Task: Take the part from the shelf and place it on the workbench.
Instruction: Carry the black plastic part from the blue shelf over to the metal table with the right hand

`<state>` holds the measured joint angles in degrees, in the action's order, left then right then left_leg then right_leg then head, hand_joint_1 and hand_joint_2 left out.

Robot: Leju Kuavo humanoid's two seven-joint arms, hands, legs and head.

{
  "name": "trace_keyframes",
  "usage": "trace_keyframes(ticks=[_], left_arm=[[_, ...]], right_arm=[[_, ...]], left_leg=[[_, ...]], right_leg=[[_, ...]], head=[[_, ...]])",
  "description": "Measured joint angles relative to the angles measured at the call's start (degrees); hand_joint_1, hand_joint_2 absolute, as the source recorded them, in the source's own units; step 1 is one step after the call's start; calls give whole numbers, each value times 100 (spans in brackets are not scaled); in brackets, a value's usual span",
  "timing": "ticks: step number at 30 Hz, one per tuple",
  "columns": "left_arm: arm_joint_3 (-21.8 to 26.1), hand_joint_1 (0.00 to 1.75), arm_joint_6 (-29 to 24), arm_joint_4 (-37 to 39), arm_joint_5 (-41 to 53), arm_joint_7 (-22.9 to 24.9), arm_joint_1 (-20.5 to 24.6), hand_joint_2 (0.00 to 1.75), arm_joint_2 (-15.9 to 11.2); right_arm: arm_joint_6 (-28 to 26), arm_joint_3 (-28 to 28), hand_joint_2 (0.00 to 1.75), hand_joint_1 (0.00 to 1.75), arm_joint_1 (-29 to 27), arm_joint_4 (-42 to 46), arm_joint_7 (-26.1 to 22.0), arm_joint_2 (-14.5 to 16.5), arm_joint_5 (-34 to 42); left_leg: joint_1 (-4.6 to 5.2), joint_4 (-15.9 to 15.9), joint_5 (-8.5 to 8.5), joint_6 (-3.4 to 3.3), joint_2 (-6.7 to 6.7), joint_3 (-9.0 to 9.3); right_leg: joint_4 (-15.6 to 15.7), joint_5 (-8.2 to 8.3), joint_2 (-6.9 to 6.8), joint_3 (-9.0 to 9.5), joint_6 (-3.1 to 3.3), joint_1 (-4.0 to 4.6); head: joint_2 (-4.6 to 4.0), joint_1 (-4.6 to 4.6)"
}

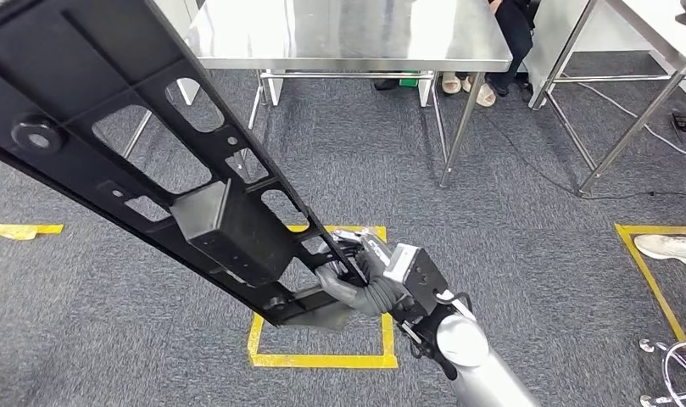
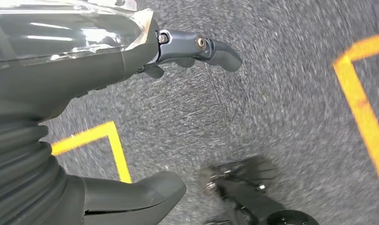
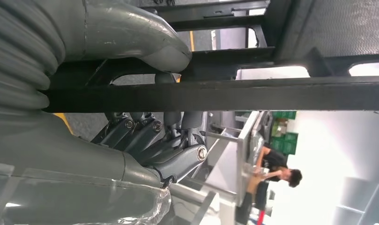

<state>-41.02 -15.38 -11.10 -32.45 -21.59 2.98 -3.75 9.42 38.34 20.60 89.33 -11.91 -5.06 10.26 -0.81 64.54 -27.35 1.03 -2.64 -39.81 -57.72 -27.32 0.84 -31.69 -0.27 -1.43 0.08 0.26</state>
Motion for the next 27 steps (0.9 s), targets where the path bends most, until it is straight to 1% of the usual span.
trace_keyframes(ticks=[1,2,3,4,5,6,7,8,9,10,11,13,15,19,23,25,26,27], left_arm=[[5,0,-11,0,-1,0,12,175,-1],[9,0,-21,0,1,-1,16,175,-1],[13,0,-27,0,4,-1,16,175,0],[15,0,-29,0,6,-4,14,175,0],[15,0,-26,0,9,-8,13,175,-3],[16,0,-21,0,11,-14,14,175,-8],[16,0,-10,-1,13,-19,19,175,-11],[17,0,0,-1,16,-24,24,175,-14],[17,0,7,-2,20,-26,28,175,-13],[17,0,13,-2,25,-27,32,175,-10],[17,0,16,-2,31,-28,32,175,-8],[17,0,23,-2,39,-24,31,175,-5],[18,0,32,-1,40,-20,30,175,-8],[19,0,67,0,39,-19,30,175,-18],[18,0,81,0,32,-18,30,175,-19],[18,0,82,0,32,-18,29,175,-25],[18,0,82,-1,31,-18,28,175,-27],[17,0,82,-1,31,-18,29,175,-28]], right_arm=[[-5,-1,175,175,-4,1,-10,-1,-20],[-9,2,175,175,-9,0,-14,-3,-31],[-13,6,175,175,-13,-1,-15,-5,-36],[-17,11,175,175,-15,-1,-15,-6,-38],[-21,15,175,175,-15,-1,-15,-5,-39],[-26,17,175,175,-12,-1,-15,-3,-39],[-31,16,175,175,-9,-1,-16,-2,-39],[-38,16,175,175,-4,-1,-16,1,-39],[-43,16,175,175,0,-1,-18,2,-39],[-48,15,175,175,3,-1,-19,2,-39],[-50,15,175,175,5,-1,-19,1,-38],[-50,16,175,175,9,-1,-20,-1,-37],[-50,17,175,175,15,-1,-21,-1,-36],[-33,20,175,175,30,-1,-22,3,-30],[0,23,175,175,39,-1,-22,9,-30],[5,24,175,175,52,-2,-22,16,-29],[6,23,175,175,60,-2,-23,20,-27],[7,23,175,175,71,-3,-25,22,-26]], left_leg=[[-9,388,-190,21,139,-182],[-23,718,-320,41,206,-335],[-37,906,-362,57,234,-416],[-54,882,-301,70,246,-388],[-71,624,-153,79,257,-237],[-89,232,17,87,283,-9],[-91,-141,139,86,305,207],[-87,-412,208,67,316,358],[-82,-551,227,45,319,432],[-69,-576,220,20,305,438],[-60,-583,231,0,289,434],[-25,-585,234,-19,274,434],[7,-580,228,-54,263,431],[57,-567,205,-145,257,424],[108,-563,186,-226,250,421],[111,-583,188,-280,240,433],[96,-609,182,-317,231,462],[78,-634,176,-353,221,498]], right_leg=[[-2,-4,-55,-2,25,10],[-3,-7,-104,-4,33,20],[-4,-9,-144,-6,35,24],[-5,-10,-176,-6,35,23],[-6,-15,-198,-2,28,18],[-11,-23,-212,2,13,18],[-20,-36,-221,-1,-10,37],[-27,-49,-229,-4,-40,58],[-39,-64,-234,-8,-54,87],[-42,-72,-237,-12,-53,113],[-37,-75,-240,-9,-45,120],[-17,-69,-248,1,-33,123],[16,-54,-259,16,-62,107],[59,-31,-267,32,-185,63],[82,-26,-270,44,-281,14],[56,12,-274,70,-348,0],[13,9,-273,64,-371,-8],[-98,-27,-253,23,-375,-10]], head=[[1,-14],[0,-13],[0,-15],[0,-16],[0,-15],[0,-17],[0,-19],[0,-10],[0,-2],[0,8],[0,21],[1,22],[0,20],[-1,19],[1,16],[1,15],[1,15],[1,21]])
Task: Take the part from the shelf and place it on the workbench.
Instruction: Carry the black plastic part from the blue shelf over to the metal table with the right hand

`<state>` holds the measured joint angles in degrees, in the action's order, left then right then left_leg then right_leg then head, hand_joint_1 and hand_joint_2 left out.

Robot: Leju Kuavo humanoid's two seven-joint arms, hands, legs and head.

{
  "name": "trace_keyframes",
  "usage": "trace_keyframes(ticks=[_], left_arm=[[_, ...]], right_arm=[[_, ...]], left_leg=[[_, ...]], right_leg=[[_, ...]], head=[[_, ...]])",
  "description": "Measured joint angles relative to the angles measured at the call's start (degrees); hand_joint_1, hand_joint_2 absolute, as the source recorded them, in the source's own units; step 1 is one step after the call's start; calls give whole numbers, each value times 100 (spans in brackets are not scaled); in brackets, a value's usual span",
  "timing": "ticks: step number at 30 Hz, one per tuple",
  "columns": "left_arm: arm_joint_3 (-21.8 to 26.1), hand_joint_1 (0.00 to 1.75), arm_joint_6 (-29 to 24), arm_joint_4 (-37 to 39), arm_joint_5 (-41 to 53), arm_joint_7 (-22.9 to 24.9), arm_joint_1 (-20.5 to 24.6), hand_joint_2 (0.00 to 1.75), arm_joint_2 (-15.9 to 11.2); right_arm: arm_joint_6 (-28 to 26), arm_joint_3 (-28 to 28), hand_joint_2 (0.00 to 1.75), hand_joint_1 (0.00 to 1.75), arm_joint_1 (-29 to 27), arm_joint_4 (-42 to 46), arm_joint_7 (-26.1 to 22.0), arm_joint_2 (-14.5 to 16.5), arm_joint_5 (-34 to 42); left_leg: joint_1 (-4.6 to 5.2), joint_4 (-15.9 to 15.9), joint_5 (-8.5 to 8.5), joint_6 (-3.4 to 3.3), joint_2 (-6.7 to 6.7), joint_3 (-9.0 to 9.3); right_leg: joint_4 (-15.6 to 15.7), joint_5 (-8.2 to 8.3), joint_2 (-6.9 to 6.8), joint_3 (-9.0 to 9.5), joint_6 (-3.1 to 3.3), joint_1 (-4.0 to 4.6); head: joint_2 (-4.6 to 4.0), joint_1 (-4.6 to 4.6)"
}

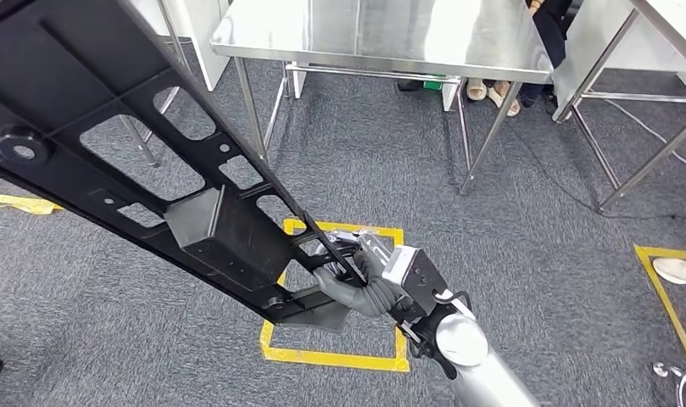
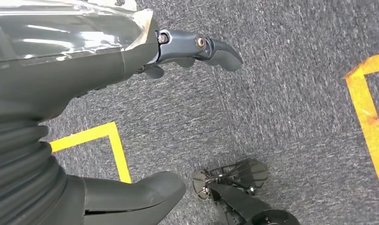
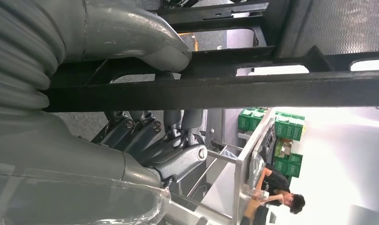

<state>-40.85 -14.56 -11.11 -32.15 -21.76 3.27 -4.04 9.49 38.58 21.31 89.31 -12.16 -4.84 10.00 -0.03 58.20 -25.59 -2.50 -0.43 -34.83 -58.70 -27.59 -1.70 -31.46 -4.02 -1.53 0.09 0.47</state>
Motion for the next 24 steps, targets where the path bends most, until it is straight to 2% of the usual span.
trace_keyframes(ticks=[2,4,5,6,7,9,11,13,15,16,17,19,20,21,22,23,24], left_arm=[[1,0,0,-1,-1,0,3,175,-2],[2,0,0,0,-4,-1,4,175,-2],[2,0,0,0,-7,-1,2,175,1],[1,0,0,1,-9,-1,1,175,3],[1,0,0,0,-9,-1,0,175,7],[2,0,1,0,-9,-1,1,175,15],[2,0,2,1,-13,0,2,175,18],[2,0,2,1,-16,1,-6,175,17],[1,0,2,0,-16,1,-13,175,20],[1,0,2,-1,-16,0,-8,175,21],[1,0,1,-1,-16,-1,-2,175,22],[2,0,0,-1,-16,-1,-9,175,21],[2,0,0,-1,-16,-1,-25,175,21],[2,0,0,0,-16,-1,-42,175,21],[2,0,0,0,-16,-1,-52,175,21],[2,0,0,1,-16,-1,-57,175,20],[2,0,0,1,-17,-1,-61,175,18]], right_arm=[[2,-1,175,175,24,-2,-3,1,3],[2,1,175,175,28,-12,-4,-4,4],[2,2,175,175,21,-22,-4,-9,4],[2,3,175,175,14,-33,-4,-13,3],[2,4,175,175,11,-42,-4,-16,3],[2,4,175,175,15,-49,-4,-18,4],[2,4,175,175,21,-52,-4,-20,8],[2,4,175,175,17,-57,-5,-25,11],[2,5,175,175,18,-61,-6,-23,13],[2,7,175,175,29,-62,-7,-20,16],[1,8,175,175,39,-63,-7,-17,21],[0,10,175,175,44,-67,-8,-17,28],[0,14,175,175,35,-70,-8,-17,27],[0,20,175,175,23,-74,-8,-17,25],[0,27,175,175,14,-79,-8,-17,23],[0,32,175,175,11,-81,-8,-16,23],[1,35,175,175,8,-83,-8,-15,25]], left_leg=[[-26,-31,-20,-51,-20,60],[-24,-29,-30,-56,-40,73],[-22,-27,-40,-48,-55,84],[-20,-25,-54,-35,-72,102],[-22,-24,-71,-16,-90,130],[-28,-21,-123,41,-122,204],[-24,-23,-178,114,-139,243],[-23,-3,-208,186,-140,268],[-42,135,-227,244,-102,258],[-51,304,-241,267,-69,176],[-59,558,-275,294,-35,25],[-62,1231,-443,337,6,-473],[-62,1480,-535,350,13,-710],[-61,1578,-584,353,17,-891],[-60,1462,-545,345,19,-960],[-59,1195,-407,326,23,-947],[-54,833,-146,295,31,-886]], right_leg=[[-475,-221,60,-257,50,-6],[-1225,-489,114,-687,93,4],[-1469,-551,125,-851,88,10],[-1530,-531,133,-927,65,15],[-1344,-413,136,-877,32,16],[-570,-40,138,-572,-15,19],[-37,96,138,-344,96,51],[39,57,142,-286,260,81],[57,57,153,-170,347,59],[64,20,154,-88,393,50],[71,-22,153,-27,432,45],[73,-133,148,84,492,66],[73,-192,148,143,506,75],[73,-265,152,224,513,81],[73,-342,157,320,512,85],[74,-423,160,424,504,86],[81,-513,161,516,491,86]], head=[[-1,18],[-2,31],[-2,29],[-2,31],[-2,31],[-1,35],[0,32],[0,25],[-1,14],[-1,7],[-1,-2],[-1,-10],[-1,-9],[0,-11],[0,-12],[-1,-10],[-1,-10]])
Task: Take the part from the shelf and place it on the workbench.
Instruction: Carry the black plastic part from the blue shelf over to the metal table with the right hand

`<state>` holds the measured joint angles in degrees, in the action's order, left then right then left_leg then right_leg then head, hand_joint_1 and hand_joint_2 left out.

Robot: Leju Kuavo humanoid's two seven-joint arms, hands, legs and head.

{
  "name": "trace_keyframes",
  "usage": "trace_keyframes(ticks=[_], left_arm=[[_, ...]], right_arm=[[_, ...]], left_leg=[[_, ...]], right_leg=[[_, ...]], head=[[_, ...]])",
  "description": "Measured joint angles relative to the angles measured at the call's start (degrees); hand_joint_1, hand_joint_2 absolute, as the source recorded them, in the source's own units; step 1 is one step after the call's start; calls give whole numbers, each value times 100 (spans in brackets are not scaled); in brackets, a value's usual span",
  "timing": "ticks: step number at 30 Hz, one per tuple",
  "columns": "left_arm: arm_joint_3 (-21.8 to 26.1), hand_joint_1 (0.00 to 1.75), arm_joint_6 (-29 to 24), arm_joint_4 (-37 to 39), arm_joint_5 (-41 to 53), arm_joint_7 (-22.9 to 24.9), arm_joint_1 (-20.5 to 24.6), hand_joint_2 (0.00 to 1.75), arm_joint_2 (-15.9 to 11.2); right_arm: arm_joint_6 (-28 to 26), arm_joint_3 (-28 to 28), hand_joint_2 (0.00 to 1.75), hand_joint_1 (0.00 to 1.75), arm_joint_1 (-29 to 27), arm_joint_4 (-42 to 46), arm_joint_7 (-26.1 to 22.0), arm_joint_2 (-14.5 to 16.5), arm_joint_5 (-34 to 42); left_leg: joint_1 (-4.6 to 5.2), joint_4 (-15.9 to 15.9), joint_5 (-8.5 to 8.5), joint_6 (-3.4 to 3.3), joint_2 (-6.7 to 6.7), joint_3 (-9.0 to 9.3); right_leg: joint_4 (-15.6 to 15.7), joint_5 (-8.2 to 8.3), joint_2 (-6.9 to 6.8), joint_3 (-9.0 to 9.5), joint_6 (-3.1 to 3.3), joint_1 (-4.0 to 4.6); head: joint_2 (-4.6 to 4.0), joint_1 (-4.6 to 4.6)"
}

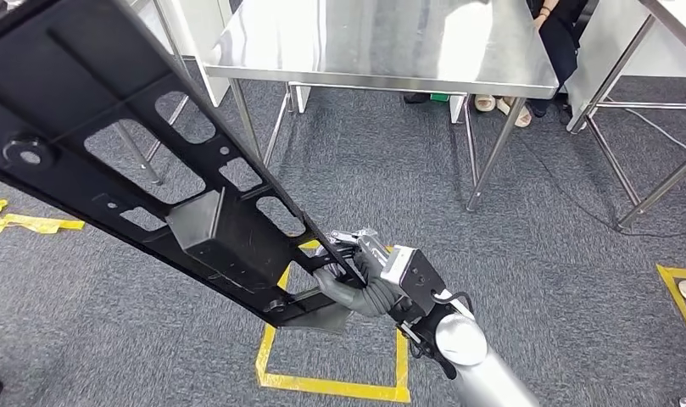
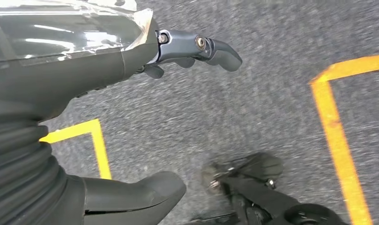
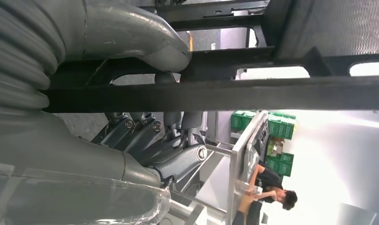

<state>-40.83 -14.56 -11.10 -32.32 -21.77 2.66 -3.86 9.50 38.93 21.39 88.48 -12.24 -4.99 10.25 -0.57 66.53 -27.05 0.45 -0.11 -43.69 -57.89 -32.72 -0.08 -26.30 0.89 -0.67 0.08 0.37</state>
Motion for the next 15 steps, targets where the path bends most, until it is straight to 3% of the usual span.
trace_keyframes(ticks=[1,3,5,6,8,9,11,13,14,15], left_arm=[[0,0,0,2,-3,0,-6,175,-4],[-1,0,-1,4,-8,-1,-15,175,-7],[-1,0,-5,2,-11,-3,-6,175,-2],[0,0,-6,-2,-13,-4,-2,175,1],[1,0,-7,-6,-15,-5,-2,175,2],[2,0,-8,-7,-15,-5,-7,175,1],[2,0,-8,-7,-15,-4,-18,175,0],[2,0,-7,-7,-15,-4,-35,175,2],[2,0,-7,-7,-15,-5,-43,175,3],[2,0,-6,-5,-15,-5,-57,175,3]], right_arm=[[-1,3,175,175,-1,-3,0,1,2],[-1,8,175,175,-3,-7,-1,9,2],[-1,13,175,175,8,-3,-2,20,-2],[-2,13,175,175,18,1,-3,25,-2],[-3,13,175,175,41,6,-5,28,3],[-4,13,175,175,35,3,-5,23,4],[-4,14,175,175,7,-4,-5,7,2],[-4,16,175,175,-19,-14,-4,-11,-2],[-3,16,175,175,-26,-20,-4,-17,-2],[-4,15,175,175,-36,-31,-4,-27,0]], left_leg=[[16,-315,288,-33,10,64],[55,-663,606,-91,27,195],[70,-753,516,-155,6,356],[65,-804,461,-196,-15,464],[43,-893,336,-269,-46,713],[41,-932,254,-282,-61,832],[31,-1000,73,-289,-98,1095],[30,-1065,-145,-277,-145,1422],[29,-1087,-271,-268,-165,1602],[29,-1103,-408,-254,-179,1750]], right_leg=[[5,-90,1,103,-21,8],[79,-222,-2,273,-84,33],[72,-178,-3,390,-216,57],[-89,-80,-3,362,-290,58],[-793,100,6,-70,-382,56],[-1182,84,9,-382,-363,50],[-1642,-248,12,-977,-274,49],[-1527,-632,12,-1360,-214,47],[-1285,-629,11,-1477,-248,41],[-945,-353,5,-1555,-345,29]], head=[[0,4],[1,1],[1,-8],[-1,-4],[-2,10],[-2,20],[-2,21],[-2,21],[-2,22],[-2,25]])
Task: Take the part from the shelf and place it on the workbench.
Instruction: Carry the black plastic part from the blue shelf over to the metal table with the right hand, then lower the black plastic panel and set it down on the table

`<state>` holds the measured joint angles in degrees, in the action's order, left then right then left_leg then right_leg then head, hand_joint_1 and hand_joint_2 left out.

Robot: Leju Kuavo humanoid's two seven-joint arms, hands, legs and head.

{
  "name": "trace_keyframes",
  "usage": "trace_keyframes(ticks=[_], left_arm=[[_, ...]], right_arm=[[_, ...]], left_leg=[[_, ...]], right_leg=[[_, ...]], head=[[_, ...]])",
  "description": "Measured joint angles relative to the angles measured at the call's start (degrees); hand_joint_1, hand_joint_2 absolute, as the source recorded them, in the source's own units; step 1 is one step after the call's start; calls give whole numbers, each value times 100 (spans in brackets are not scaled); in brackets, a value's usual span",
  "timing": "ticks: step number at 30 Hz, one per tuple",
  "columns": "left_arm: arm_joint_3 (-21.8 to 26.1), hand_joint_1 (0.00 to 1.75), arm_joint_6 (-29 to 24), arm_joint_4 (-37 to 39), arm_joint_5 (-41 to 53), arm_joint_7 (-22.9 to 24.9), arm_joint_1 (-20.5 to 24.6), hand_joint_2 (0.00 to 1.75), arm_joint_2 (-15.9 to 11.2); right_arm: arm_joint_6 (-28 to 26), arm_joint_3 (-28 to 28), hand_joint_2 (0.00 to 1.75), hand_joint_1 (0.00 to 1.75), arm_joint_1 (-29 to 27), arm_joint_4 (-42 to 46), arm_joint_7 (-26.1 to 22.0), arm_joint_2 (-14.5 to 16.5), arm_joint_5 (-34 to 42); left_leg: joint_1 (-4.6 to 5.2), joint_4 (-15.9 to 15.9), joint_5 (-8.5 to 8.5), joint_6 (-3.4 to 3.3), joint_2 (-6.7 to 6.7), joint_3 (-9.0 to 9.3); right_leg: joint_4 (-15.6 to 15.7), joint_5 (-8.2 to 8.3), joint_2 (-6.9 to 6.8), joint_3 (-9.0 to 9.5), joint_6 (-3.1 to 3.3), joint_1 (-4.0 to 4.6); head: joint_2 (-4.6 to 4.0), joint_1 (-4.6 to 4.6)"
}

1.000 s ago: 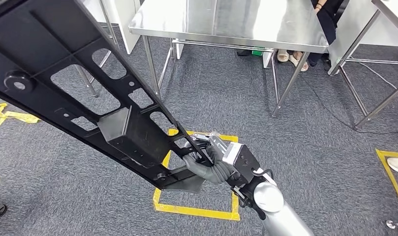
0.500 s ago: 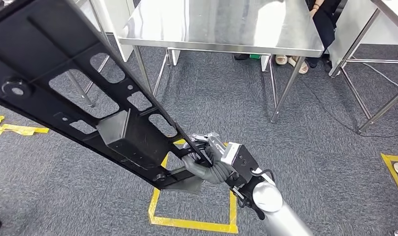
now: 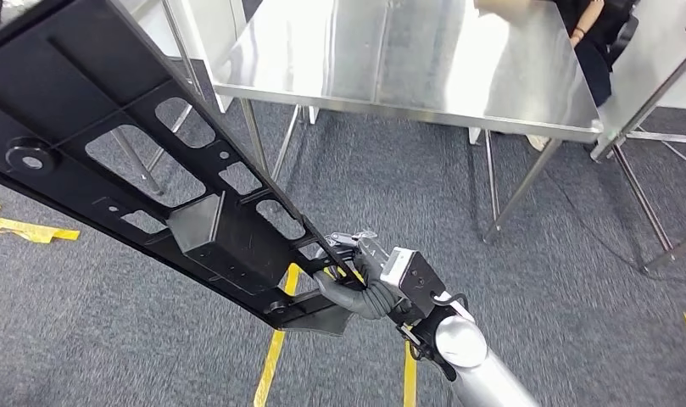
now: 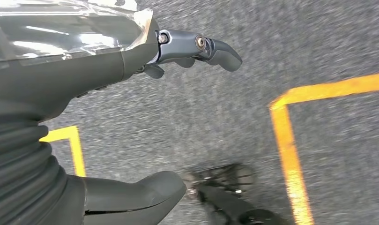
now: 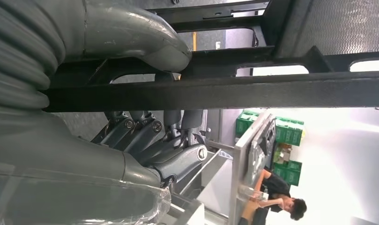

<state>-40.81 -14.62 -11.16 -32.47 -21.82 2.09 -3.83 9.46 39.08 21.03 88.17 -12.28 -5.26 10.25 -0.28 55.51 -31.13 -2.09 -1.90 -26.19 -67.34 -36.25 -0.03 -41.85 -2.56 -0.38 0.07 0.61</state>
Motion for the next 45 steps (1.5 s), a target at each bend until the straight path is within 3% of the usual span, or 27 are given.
trace_keyframes(ticks=[2,3,4,6,9,11,13,14,15,17,19,21,23,24,26,28,30,31,33,34,36,37,39,40,42,44,45], left_arm=[[0,0,-19,12,-7,-5,-20,175,-3],[0,0,-50,16,-18,-9,-25,175,3],[0,0,-92,19,-29,-14,-12,175,18],[0,0,-164,8,-44,-21,52,175,55],[-1,0,-183,-8,-38,-22,122,175,112],[-2,0,-182,-11,-34,-8,102,175,130],[-2,0,-183,-10,-39,3,73,175,126],[-1,0,-185,-10,-41,3,62,175,120],[-1,0,-187,-9,-43,3,50,175,115],[-1,0,-194,6,-46,2,10,175,108],[-1,0,-203,15,-50,-2,-8,175,114],[-1,0,-212,7,-52,-8,27,175,136],[0,0,-221,2,-53,-12,60,175,153],[0,0,-226,1,-53,-12,67,175,155],[0,0,-233,2,-53,-12,62,175,154],[0,0,-235,3,-53,-12,41,175,154],[0,0,-240,4,-53,-12,25,175,152],[0,0,-244,5,-54,-12,13,175,155],[1,0,-261,9,-64,-14,-4,175,169],[3,0,-271,9,-73,-19,-9,175,177],[6,0,-285,-1,-87,-39,26,175,197],[9,0,-285,-10,-88,-51,59,175,202],[17,0,-291,-26,-92,-78,119,175,222],[24,0,-297,-28,-96,-87,122,175,230],[42,0,-314,-27,-107,-95,82,175,237],[58,0,-335,-21,-116,-97,20,175,219],[64,0,-356,-18,-119,-98,-5,175,208]], right_arm=[[-2,1,175,175,-35,-35,3,-26,2],[-3,-3,175,175,-51,-45,4,-35,3],[-3,-11,175,175,-45,-43,6,-38,2],[-5,-29,175,175,19,-10,3,-25,3],[-13,-49,175,175,76,20,-5,-3,13],[-17,-52,175,175,54,19,-9,-4,13],[-25,-52,175,175,29,18,-9,-4,9],[-30,-52,175,175,24,17,-9,-4,8],[-36,-52,175,175,20,17,-9,-5,9],[-45,-49,175,175,10,1,-7,-7,10],[-55,-51,175,175,-3,-14,-2,-7,8],[-61,-55,175,175,22,-4,-2,0,6],[-67,-54,175,175,68,6,-9,7,10],[-72,-54,175,175,76,8,-10,7,10],[-82,-52,175,175,51,5,-12,1,8],[-88,-52,175,175,18,4,-11,-5,6],[-103,-53,175,175,0,0,-9,-10,3],[-115,-54,175,175,-15,-6,-7,-15,-4],[-147,-55,175,175,-58,-15,6,-22,-33],[-163,-59,175,175,-70,0,18,-15,-61],[-191,-71,175,175,-28,69,38,32,-108],[-200,-80,175,175,12,112,41,69,-121],[-216,-93,175,175,75,159,47,134,-145],[-220,-98,175,175,73,163,52,150,-169],[-228,-100,175,175,42,164,63,166,-219],[-237,-99,175,175,17,163,71,169,-244],[-251,-99,175,175,11,158,75,169,-262]], left_leg=[[12,-2,-299,42,-19,299],[15,-26,-442,71,-21,429],[10,6,-511,98,-22,567],[-18,354,-387,137,3,540],[-41,1636,-69,186,103,-313],[-46,2063,-421,234,140,-925],[-47,1993,-906,261,153,-1403],[-46,1802,-968,259,159,-1597],[-44,1521,-761,245,168,-1723],[-25,840,400,183,206,-1814],[2,473,1171,138,231,-1679],[-1,386,1044,98,195,-1415],[-15,317,894,28,154,-1168],[-18,304,809,-6,138,-1064],[-3,304,600,-64,98,-862],[13,303,384,-89,47,-631],[40,297,146,-99,4,-342],[50,288,19,-103,-13,-205],[62,261,-260,-87,-41,83],[56,250,-358,-64,-45,241],[38,411,-331,-4,-27,381],[35,697,-179,20,7,286],[21,1542,124,61,74,-286],[1,1889,124,83,99,-607],[-57,2162,-247,167,114,-1180],[-118,1982,-662,272,140,-1596],[-146,1749,-650,324,160,-1745]], right_leg=[[581,965,-59,-10,-216,-4],[719,1329,-81,51,-210,16],[743,1461,-92,143,-109,42],[727,1323,-53,346,168,62],[804,1052,-23,683,375,27],[848,836,6,953,411,17],[871,591,49,1264,395,0],[880,448,65,1440,380,-12],[892,314,72,1597,363,-21],[969,55,90,1913,317,-18],[1167,-99,106,2284,243,12],[1087,56,108,2454,83,47],[367,368,87,2067,-74,52],[-70,398,74,1719,-67,48],[-606,98,64,1023,91,46],[-610,-357,64,538,223,48],[-201,-373,64,254,197,58],[107,-39,63,171,121,70],[623,913,43,184,-35,112],[753,1240,35,266,-16,133],[825,1300,32,495,159,142],[866,1233,45,606,241,122],[945,1087,48,856,361,60],[984,993,49,980,388,40],[1042,787,71,1243,388,-22],[1072,552,116,1528,320,-90],[1076,425,136,1697,270,-127]], head=[[0,0],[0,-13],[0,-16],[0,-18],[0,-35],[0,-45],[0,-46],[0,-48],[0,-47],[0,-57],[0,-74],[1,-81],[1,-78],[1,-76],[1,-69],[0,-69],[1,-61],[1,-57],[1,-87],[1,-103],[1,-102],[1,-98],[1,-106],[1,-113],[0,-119],[1,-121],[1,-122]])
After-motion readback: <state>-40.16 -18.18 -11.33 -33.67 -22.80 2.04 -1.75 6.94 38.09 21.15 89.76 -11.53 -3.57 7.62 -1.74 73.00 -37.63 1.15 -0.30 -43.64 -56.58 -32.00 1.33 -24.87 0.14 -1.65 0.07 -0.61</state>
